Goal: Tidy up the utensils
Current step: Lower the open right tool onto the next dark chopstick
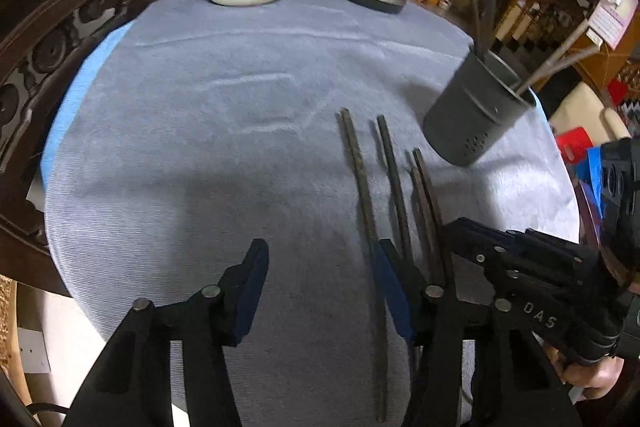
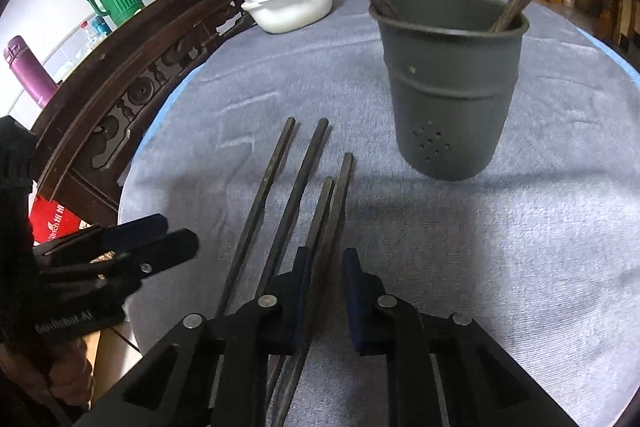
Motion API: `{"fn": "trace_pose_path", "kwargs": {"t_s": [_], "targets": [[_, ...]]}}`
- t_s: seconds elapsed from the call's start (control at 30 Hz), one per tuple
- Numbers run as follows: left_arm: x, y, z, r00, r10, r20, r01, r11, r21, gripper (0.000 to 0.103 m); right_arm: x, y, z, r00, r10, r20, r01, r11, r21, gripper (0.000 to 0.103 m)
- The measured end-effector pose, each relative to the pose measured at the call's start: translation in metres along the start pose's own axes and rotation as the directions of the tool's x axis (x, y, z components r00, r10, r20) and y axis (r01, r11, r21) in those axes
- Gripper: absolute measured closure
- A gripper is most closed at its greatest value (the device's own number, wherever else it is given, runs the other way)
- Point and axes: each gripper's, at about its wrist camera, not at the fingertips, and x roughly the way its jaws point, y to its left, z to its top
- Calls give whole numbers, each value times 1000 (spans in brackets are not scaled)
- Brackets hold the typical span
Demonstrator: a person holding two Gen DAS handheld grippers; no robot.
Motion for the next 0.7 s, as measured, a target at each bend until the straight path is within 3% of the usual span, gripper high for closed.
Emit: {"fn": "trace_pose_path", "kwargs": {"t_s": [0.17,0.3,0.43,0.57,0.6,0.7], "targets": [[10,-9,-4,999,-7,-38,8,1000,15,55,-6,-16,1,998,-59,18,59,998,33,87],[16,-6,-6,998,-20,-56,20,1000,-3,58,-12,-21,4,999,-32,29,31,999,40,87],[18,-6,-5,997,-48,-63,47,999,-6,69,-8,-25,4,1000,-5,11,4,997,74,87],[21,-8,-3,998,-27,-56,28,999,18,84,-3,-33,4,1000,25,-12,-23,993,115,87],[22,-8,-3,998,-31,-58,32,999,9,92,-3,-33,4,1000,23,-6,-22,994,106,87],[23,-3,-3,996,-56,-65,55,998,-25,95,-3,-32,5,1000,14,-1,-13,997,80,91]]}}
